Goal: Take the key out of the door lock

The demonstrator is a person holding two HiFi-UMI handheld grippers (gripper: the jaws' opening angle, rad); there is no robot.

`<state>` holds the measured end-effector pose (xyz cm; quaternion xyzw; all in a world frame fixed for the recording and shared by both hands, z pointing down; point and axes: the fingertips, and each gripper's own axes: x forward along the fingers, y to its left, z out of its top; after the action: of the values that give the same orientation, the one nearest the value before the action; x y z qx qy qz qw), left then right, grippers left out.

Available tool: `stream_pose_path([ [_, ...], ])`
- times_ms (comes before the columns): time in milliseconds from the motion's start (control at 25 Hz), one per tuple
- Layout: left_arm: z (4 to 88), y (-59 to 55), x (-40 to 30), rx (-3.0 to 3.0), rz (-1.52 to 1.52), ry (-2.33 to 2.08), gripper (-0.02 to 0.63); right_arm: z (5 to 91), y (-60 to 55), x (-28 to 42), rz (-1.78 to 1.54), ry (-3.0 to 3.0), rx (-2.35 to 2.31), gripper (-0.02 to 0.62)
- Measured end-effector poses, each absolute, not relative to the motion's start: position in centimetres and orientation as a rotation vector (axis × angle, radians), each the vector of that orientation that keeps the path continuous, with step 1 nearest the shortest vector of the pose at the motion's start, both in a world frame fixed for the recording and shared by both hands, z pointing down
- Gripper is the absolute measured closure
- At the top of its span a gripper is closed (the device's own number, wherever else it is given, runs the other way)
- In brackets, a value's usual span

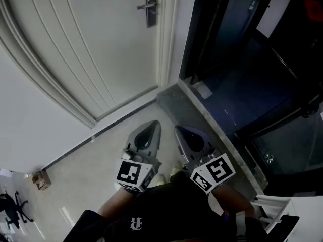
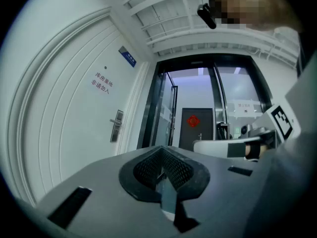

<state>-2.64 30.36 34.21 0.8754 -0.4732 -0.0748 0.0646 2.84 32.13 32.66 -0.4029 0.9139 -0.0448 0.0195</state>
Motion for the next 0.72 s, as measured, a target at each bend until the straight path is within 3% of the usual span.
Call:
stream_pose_path([
  [720, 33.9, 13.0, -0.7, 2.566, -0.211, -1.557, 0.600, 32.4, 13.9, 4.1, -0.152, 2.893, -1.060, 0.581],
])
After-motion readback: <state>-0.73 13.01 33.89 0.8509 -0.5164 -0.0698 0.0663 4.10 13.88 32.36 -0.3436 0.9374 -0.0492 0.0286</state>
